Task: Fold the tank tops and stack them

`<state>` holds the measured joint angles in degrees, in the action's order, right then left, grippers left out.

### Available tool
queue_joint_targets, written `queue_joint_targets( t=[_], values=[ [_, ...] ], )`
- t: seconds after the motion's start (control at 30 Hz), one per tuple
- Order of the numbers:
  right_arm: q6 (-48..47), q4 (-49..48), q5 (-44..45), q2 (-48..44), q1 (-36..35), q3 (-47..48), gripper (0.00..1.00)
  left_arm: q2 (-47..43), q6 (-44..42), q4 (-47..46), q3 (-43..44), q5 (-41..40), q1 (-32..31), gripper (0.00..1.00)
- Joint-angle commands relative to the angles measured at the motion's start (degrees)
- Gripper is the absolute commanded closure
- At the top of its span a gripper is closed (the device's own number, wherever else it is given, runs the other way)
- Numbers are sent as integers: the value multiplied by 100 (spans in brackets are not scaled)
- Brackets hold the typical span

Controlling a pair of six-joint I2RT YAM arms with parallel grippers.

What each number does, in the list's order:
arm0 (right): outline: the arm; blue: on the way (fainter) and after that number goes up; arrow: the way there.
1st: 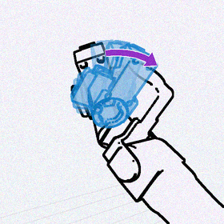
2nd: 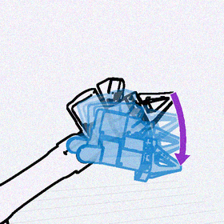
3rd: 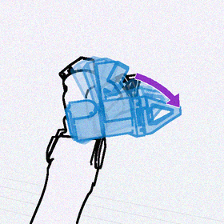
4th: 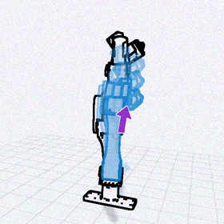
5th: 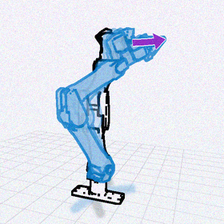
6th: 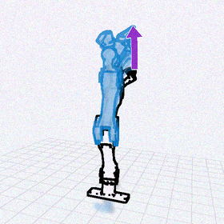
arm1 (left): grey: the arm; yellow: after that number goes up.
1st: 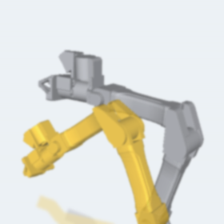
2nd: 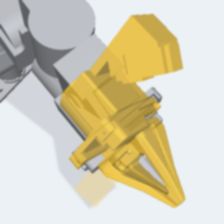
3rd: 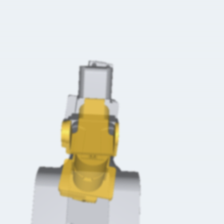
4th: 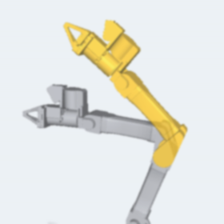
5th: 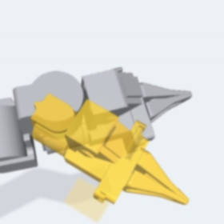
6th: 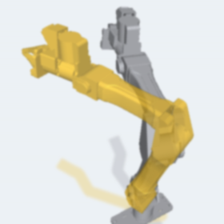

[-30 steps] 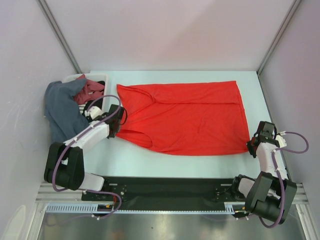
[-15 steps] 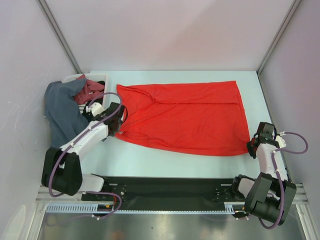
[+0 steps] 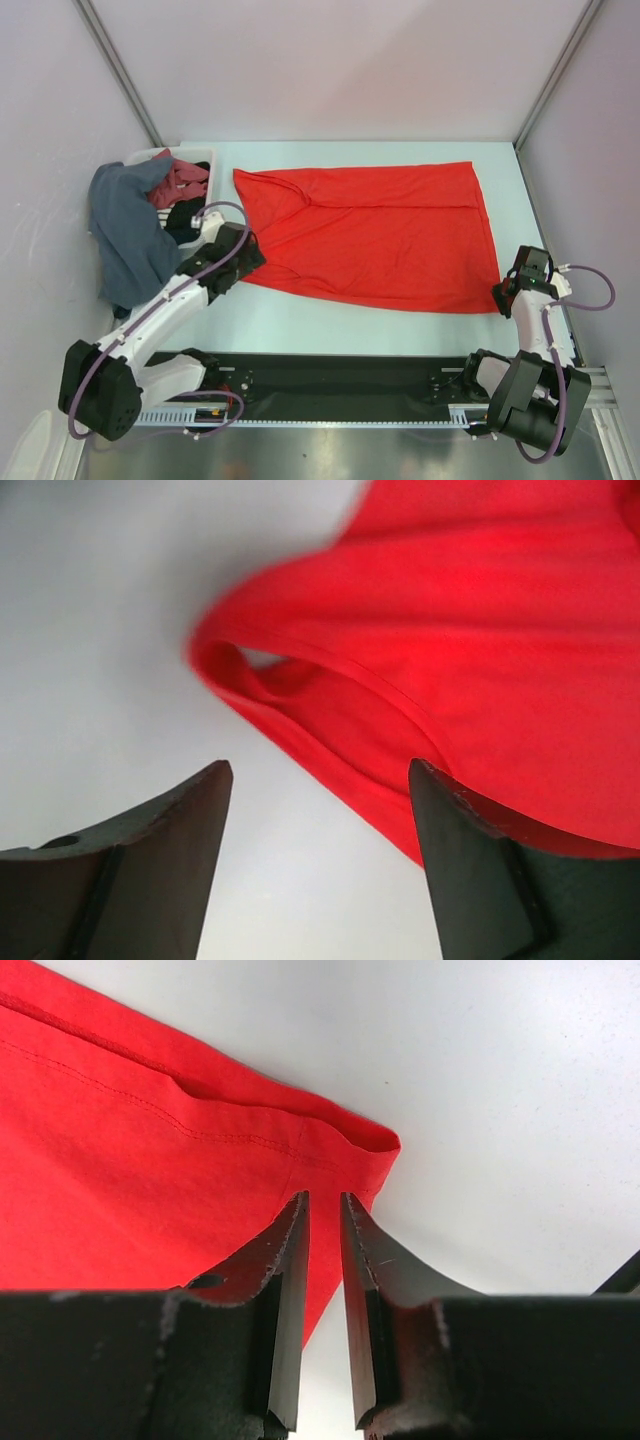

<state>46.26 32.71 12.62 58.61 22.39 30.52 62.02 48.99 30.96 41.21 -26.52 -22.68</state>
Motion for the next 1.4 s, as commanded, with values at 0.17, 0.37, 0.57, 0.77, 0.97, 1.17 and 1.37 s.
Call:
queue_joint_targets(
  t=[0.17,0.37,0.57,0.77,0.97,1.17,1.37],
  values=[
    [-38,-19,-58,-122,28,-73,78,872,-162,-1180,422,1149,-1237,30],
    [-64,-19,-93,-148,28,-64,78,1988,-495,-1180,1213,1272,-1748,39],
    [-64,-45,-190,-166,37,-73,78,2973,-865,-1163,1653,1553,-1775,46],
    [-91,-37,-181,-201,46,-73,78,3009,-918,-1268,1487,1739,-1977,55],
    [-91,-89,-225,-175,55,-117,78,2833,-874,-1224,1100,1642,-2232,56],
    [-100,-107,-269,-192,63,-126,78,2956,-918,-1066,1029,1325,-2232,47],
    [-108,-107,-287,-227,63,-117,78,2921,-988,-970,1108,1097,-2232,55]
  ],
)
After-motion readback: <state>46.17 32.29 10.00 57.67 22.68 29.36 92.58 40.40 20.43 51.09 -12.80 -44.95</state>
